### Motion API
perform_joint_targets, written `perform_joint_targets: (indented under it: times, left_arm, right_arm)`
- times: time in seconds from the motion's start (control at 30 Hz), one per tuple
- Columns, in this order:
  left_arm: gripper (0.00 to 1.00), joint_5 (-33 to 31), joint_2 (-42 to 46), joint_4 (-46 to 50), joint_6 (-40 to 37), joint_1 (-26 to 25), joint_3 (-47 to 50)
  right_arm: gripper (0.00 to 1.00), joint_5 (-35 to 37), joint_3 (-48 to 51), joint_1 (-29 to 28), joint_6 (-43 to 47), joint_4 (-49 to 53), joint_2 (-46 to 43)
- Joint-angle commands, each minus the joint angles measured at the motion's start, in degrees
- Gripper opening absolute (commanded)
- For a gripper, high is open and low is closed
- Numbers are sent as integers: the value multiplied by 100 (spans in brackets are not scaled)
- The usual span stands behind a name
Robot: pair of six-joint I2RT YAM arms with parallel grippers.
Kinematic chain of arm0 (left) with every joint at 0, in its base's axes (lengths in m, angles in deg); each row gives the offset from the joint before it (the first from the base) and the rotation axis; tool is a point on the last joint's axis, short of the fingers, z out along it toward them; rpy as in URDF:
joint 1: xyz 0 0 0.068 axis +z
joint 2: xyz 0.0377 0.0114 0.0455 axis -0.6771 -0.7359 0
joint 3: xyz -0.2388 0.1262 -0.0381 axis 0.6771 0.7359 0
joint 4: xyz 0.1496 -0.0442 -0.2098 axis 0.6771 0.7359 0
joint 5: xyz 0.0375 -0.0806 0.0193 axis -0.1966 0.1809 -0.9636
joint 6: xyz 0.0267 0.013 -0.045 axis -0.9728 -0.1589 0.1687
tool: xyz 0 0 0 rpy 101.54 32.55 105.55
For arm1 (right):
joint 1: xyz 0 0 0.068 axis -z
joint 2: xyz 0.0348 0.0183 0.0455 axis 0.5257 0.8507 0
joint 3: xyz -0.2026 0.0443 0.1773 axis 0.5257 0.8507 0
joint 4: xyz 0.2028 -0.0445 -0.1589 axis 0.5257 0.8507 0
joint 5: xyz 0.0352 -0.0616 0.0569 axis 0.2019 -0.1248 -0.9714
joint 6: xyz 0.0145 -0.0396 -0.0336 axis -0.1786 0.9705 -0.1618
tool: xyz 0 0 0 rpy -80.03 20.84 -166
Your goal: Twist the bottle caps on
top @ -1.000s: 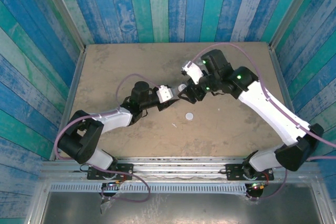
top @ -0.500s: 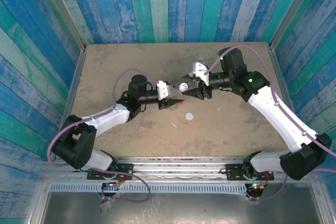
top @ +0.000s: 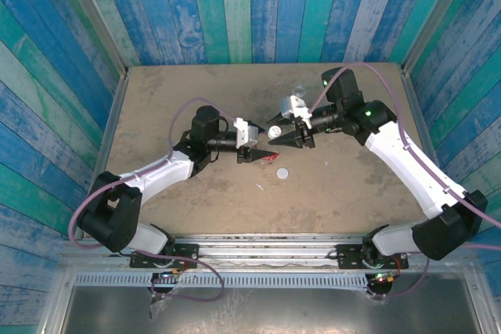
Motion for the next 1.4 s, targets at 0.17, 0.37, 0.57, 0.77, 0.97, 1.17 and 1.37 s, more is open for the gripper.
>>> perform_joint_targets:
  times: [0.17,0.37,0.57,0.77,0.97,1.17,1.37]
  left_arm:
    - [43,127,279,106,-11,15,-88]
    - [42,-134,163,-56,74,9,-54]
    - [38,-1582,204,-788,595,7,118]
    - [37,-3699,256,-1722,595,-167,465]
    - [37,-5230,243,-2097,296,-527,561]
    - [37,-5640,200,-2141,365,-644,662]
    - [37,-5349,337,-1974,421,-660,772]
  right_arm:
    - [35,-175,-211,36,58,193,69]
    - [26,-72,-205,36,-227,111,52]
    - [18,985,332,2,-1836,-1224,-142]
    - [7,3559,1149,-517,-3873,-3113,-460]
    - [8,6201,1744,-1516,-5106,-4104,-555]
    - [9,8137,1813,-2244,-5661,-4440,-235]
    - [21,7751,1748,-2287,-5200,-4580,-214]
